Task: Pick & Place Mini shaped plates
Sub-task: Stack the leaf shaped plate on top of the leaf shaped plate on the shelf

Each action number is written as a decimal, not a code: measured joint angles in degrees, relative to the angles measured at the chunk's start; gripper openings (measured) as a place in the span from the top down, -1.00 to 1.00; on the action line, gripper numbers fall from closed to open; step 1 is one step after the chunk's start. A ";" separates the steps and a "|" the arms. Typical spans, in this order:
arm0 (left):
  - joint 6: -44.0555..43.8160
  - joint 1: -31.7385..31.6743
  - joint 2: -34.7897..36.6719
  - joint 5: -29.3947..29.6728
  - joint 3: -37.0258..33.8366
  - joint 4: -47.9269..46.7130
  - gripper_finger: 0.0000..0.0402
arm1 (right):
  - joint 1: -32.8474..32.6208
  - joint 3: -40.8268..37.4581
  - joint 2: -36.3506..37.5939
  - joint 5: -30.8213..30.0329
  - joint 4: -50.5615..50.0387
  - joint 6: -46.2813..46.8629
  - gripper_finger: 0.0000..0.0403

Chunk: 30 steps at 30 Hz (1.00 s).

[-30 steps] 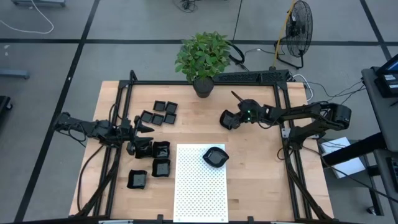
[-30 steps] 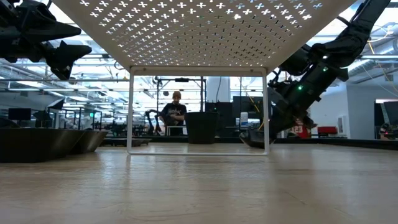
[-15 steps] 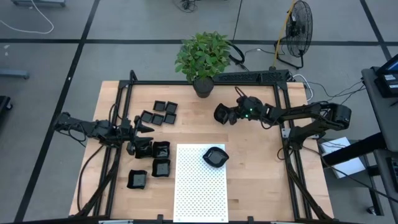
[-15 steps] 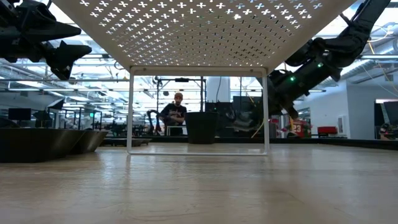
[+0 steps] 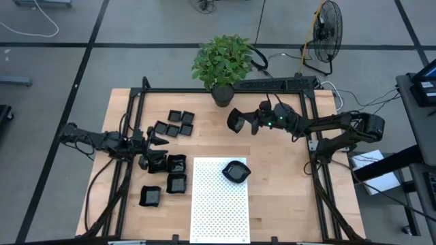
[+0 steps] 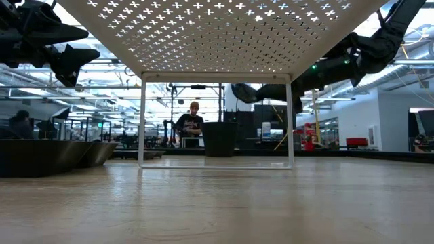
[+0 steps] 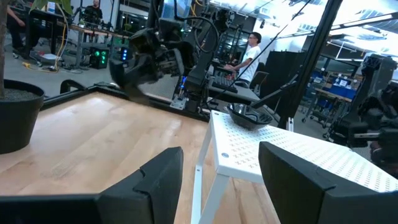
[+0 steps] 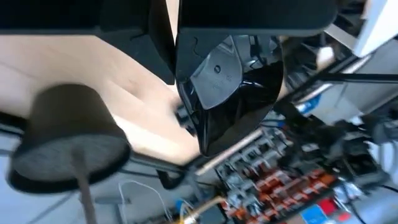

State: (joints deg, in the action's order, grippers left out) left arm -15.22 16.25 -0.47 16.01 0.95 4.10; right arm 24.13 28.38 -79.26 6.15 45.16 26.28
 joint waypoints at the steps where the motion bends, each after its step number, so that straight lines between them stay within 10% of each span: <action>1: -0.02 0.02 0.00 0.00 0.00 0.00 -0.06 | -0.33 0.00 0.00 0.08 0.94 0.00 1.00; 17: 0.00 0.01 0.00 0.00 0.00 0.00 -0.06 | -6.15 4.08 0.02 15.94 12.98 2.42 1.00; 30: 0.00 0.00 -0.01 0.00 0.00 0.00 -0.06 | -17.53 35.80 -0.02 18.32 -46.38 -11.08 1.00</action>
State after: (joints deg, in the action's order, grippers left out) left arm -15.23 16.25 -0.48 16.01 0.95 4.10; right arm 6.60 64.18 -79.29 24.48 -1.22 15.20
